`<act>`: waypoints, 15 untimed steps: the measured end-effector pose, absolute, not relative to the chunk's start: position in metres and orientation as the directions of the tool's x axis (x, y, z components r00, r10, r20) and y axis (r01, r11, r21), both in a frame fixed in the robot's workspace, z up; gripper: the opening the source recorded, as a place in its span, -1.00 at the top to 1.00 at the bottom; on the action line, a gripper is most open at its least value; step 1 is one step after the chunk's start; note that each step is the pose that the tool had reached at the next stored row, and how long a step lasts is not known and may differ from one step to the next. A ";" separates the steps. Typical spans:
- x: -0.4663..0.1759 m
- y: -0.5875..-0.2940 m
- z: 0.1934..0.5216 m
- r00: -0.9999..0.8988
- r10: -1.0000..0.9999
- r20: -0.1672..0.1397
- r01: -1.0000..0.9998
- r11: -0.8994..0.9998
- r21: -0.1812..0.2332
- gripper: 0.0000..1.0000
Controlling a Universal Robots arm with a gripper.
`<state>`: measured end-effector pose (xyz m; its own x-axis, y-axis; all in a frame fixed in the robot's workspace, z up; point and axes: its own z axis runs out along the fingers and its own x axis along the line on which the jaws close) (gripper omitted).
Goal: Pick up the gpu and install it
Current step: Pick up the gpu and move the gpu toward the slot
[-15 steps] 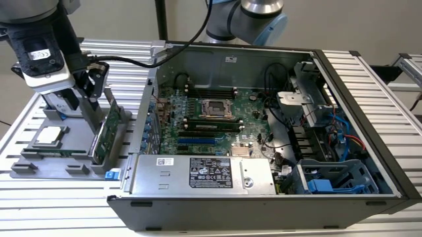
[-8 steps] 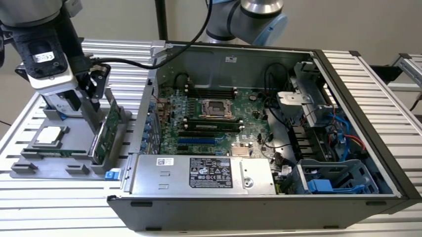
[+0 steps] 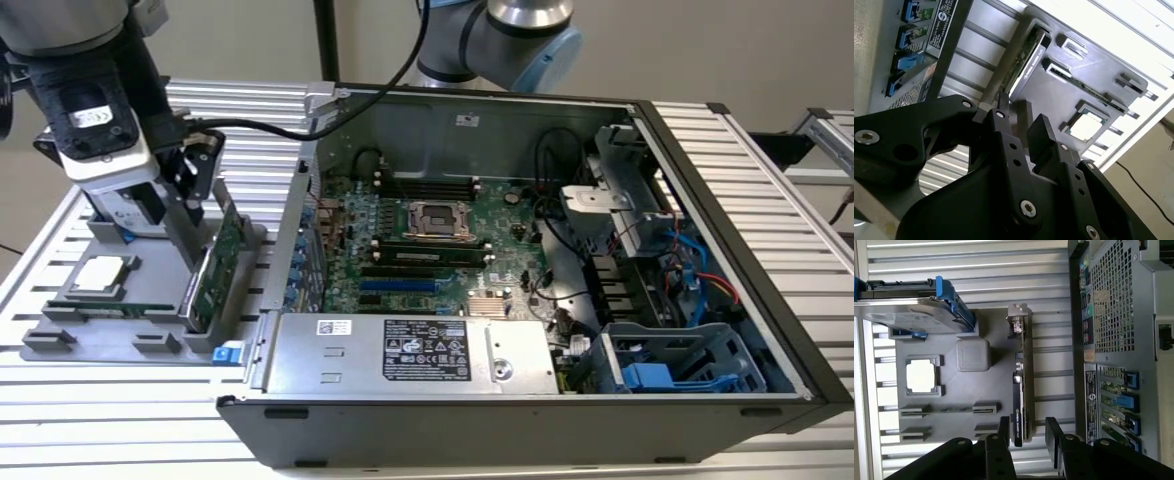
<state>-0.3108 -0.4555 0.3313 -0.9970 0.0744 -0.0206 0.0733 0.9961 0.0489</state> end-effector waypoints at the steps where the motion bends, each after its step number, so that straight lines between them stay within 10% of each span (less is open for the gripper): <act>1: -0.311 -0.455 0.331 -0.997 0.074 -0.021 0.073 0.996 0.049 -1.00; 15: -0.312 -0.452 0.317 -0.997 0.072 -0.023 0.071 0.996 0.049 -1.00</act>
